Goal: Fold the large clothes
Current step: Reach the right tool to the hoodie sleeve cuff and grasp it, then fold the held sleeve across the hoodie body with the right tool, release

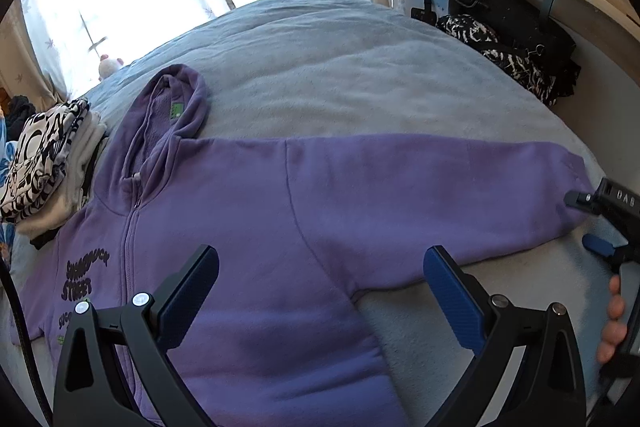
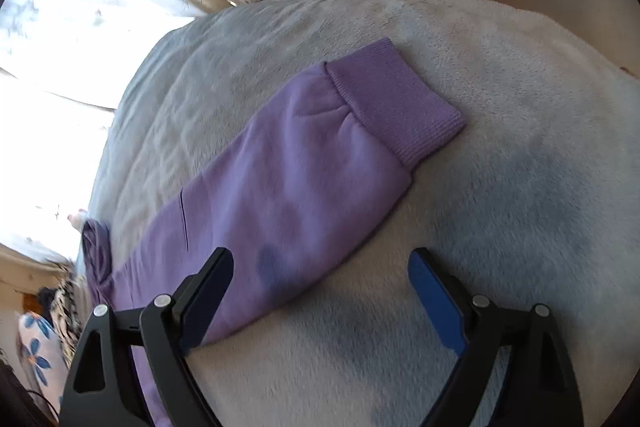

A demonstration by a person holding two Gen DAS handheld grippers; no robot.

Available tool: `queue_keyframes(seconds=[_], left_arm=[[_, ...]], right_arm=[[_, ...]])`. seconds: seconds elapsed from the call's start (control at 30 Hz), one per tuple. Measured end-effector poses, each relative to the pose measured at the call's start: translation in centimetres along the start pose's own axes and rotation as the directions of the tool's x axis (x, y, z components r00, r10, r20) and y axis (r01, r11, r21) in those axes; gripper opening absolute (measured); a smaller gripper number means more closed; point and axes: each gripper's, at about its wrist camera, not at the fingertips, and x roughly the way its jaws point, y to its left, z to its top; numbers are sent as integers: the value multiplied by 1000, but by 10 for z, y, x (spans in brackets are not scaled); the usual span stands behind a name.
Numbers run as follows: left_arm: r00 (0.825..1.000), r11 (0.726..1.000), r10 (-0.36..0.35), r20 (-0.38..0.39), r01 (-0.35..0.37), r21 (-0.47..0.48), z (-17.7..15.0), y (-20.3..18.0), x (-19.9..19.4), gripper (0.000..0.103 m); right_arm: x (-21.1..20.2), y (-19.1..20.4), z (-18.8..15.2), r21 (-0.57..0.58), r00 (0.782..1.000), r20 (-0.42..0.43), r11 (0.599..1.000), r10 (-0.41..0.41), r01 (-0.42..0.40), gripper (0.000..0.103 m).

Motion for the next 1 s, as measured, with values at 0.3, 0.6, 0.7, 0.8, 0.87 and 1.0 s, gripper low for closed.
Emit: queue_keyframes(seconds=[0.3,0.6,0.7,0.8,0.87,1.0], left_arm=[[999,999,32,-6,-32,-2,-7,14,-2,101],[995,995,94,33,-92,-45,-21,68,-27,101],[994,991,104,34,-101,-88,-34,99,-40,101],[991,983,133,27,-128,-132,-51,134,-49,101],[987,974,161,11,-157,-163,-64,158,-52,101],[982,956,184,-39,-188,-226,-88,197,-51,101]], right_arm=[[3,14,17,-32,1000,25,999,-18,18,12],[-87,152,-54,-447,956,81,868,282,-218,11],[-96,196,-96,-567,939,15,777,343,-275,11],[-85,233,-147,-671,939,-52,685,339,-284,11],[-70,248,-176,-721,948,-79,640,307,-267,11],[-20,261,-237,-794,977,-156,569,147,-213,19]])
